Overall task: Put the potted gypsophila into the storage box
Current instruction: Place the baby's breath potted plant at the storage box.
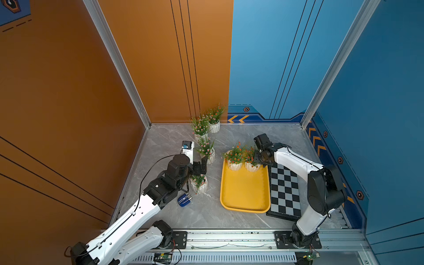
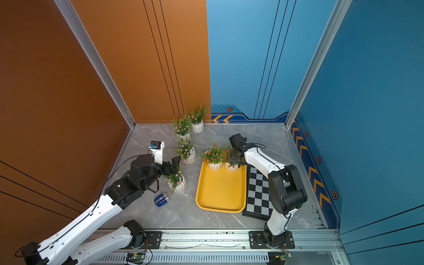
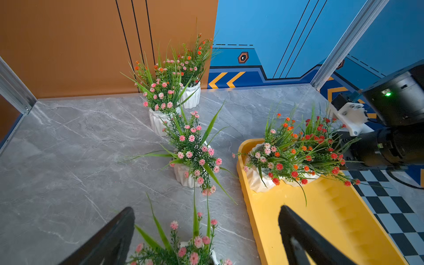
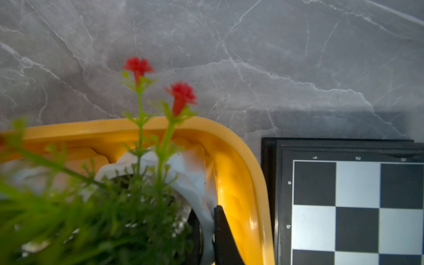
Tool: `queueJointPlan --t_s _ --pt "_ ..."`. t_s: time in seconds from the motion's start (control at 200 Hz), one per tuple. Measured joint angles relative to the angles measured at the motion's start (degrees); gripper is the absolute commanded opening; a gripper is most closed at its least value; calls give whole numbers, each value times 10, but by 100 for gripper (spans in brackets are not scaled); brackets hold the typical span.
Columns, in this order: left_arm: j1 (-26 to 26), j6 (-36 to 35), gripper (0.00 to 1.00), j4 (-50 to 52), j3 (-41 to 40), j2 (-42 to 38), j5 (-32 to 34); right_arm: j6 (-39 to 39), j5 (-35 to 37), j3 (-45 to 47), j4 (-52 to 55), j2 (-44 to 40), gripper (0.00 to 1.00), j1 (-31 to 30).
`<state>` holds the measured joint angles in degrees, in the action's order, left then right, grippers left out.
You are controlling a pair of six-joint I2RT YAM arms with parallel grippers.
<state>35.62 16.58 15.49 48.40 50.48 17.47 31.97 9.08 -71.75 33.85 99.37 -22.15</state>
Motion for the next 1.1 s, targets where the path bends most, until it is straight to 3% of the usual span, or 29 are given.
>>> queueJointPlan --t_s 0.19,0.345,0.596,0.861,1.096 --pt "-1 9 98 4 0 -10 -2 0 0 -1 -6 0 36 3" --pt "-1 13 98 7 0 -15 -4 -2 -1 0 -5 -31 41 6" --pt "-3 13 98 28 0 -23 -13 -2 4 8 -4 -182 47 -3" --pt "-4 19 98 69 1 -68 -21 -2 37 31 25 -317 55 -89" --pt "-5 34 98 118 6 -98 -32 12 74 48 50 -359 57 -180"
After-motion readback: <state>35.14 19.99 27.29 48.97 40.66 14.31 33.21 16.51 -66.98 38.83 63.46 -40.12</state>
